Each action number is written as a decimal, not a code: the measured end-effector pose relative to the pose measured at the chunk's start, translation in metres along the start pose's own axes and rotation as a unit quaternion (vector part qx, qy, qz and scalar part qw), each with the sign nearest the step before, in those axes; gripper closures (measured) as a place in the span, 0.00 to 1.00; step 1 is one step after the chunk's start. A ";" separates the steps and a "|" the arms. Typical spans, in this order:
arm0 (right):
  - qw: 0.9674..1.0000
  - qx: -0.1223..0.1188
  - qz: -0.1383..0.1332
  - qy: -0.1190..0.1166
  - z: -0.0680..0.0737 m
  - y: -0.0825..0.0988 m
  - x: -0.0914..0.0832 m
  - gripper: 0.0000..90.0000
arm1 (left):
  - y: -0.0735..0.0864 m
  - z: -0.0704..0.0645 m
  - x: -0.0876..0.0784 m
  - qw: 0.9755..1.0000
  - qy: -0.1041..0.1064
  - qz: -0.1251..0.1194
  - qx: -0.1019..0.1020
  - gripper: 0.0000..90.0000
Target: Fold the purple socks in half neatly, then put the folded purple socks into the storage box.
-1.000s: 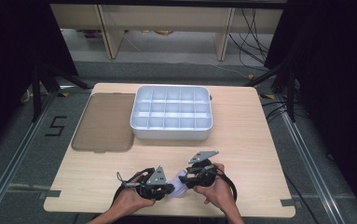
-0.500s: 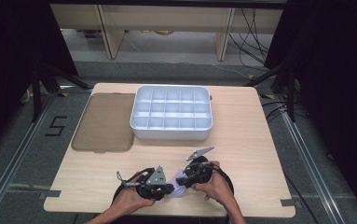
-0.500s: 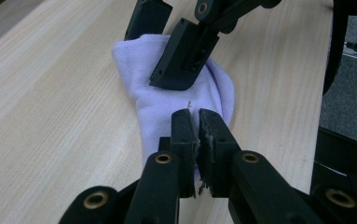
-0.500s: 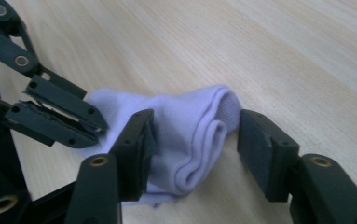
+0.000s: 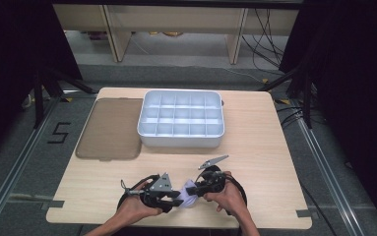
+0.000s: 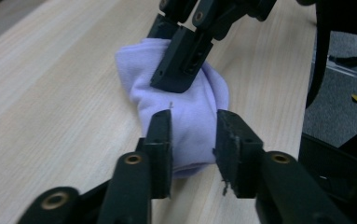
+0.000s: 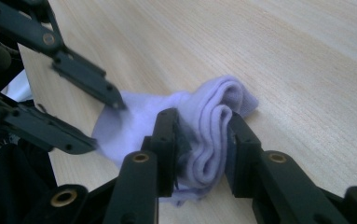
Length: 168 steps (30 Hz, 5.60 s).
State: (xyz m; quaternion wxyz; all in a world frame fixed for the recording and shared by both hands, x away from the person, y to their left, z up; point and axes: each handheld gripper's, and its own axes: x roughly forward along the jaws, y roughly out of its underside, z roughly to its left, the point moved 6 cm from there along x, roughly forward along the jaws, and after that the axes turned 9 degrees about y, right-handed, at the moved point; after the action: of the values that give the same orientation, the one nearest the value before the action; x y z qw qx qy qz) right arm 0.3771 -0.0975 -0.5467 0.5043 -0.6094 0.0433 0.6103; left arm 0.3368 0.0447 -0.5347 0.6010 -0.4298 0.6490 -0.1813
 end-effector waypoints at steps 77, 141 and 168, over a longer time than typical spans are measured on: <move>0.984 -0.092 -0.040 0.146 0.002 -0.045 -0.080 0.81 | 0.061 0.025 -0.060 0.992 -0.116 0.017 -0.049 0.22; 0.956 -0.034 0.006 0.292 -0.112 -0.166 -0.104 0.81 | 0.060 0.022 -0.060 0.992 -0.113 0.012 -0.052 0.22; 0.939 -0.037 0.068 0.335 -0.141 -0.162 -0.059 0.81 | 0.060 0.021 -0.059 0.993 -0.106 0.014 -0.040 0.22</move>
State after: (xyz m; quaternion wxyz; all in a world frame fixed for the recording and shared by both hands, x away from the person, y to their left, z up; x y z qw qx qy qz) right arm 0.5695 -0.1460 -0.4457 0.3951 -0.7923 0.2290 0.4045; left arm 0.3311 0.1303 -0.5473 0.6509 -0.4611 0.5947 -0.1000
